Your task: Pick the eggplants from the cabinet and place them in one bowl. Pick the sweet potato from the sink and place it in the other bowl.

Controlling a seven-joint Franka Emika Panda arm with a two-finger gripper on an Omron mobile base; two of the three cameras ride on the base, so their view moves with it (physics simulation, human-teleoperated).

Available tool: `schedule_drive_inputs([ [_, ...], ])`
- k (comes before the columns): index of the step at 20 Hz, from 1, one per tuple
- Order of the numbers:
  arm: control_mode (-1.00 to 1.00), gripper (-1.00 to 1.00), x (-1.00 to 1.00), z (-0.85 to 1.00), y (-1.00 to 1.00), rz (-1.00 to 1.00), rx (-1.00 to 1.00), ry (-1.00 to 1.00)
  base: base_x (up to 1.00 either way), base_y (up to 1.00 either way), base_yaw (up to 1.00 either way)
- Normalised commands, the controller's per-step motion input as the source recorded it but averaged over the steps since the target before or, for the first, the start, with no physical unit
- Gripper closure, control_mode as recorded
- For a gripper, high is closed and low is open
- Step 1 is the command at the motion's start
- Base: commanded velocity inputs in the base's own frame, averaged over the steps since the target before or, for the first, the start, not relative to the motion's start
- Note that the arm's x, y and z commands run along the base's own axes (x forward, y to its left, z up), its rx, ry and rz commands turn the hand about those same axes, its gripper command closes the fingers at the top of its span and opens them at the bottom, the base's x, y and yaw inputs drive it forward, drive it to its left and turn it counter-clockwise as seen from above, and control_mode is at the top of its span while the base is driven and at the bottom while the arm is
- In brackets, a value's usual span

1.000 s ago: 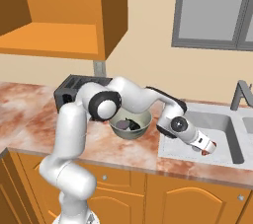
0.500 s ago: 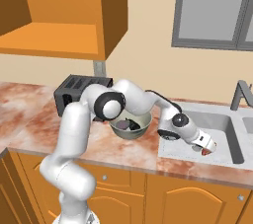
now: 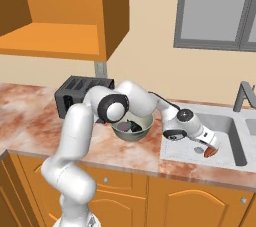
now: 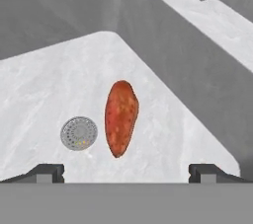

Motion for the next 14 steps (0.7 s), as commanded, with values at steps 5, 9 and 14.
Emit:
schedule_drive_inputs([
  [5,-1.0,-1.0,0.25,-0.11,-0.22,0.0,0.02,0.0,0.0,0.0,0.0],
  [9,-1.0,-1.0,0.2,-0.14,-0.24,0.0,0.04,0.0,0.0,0.0,0.0],
  [14,-1.0,-1.0,0.09,-0.08,-0.1,0.0,0.03,0.0,0.0,0.0,0.0],
])
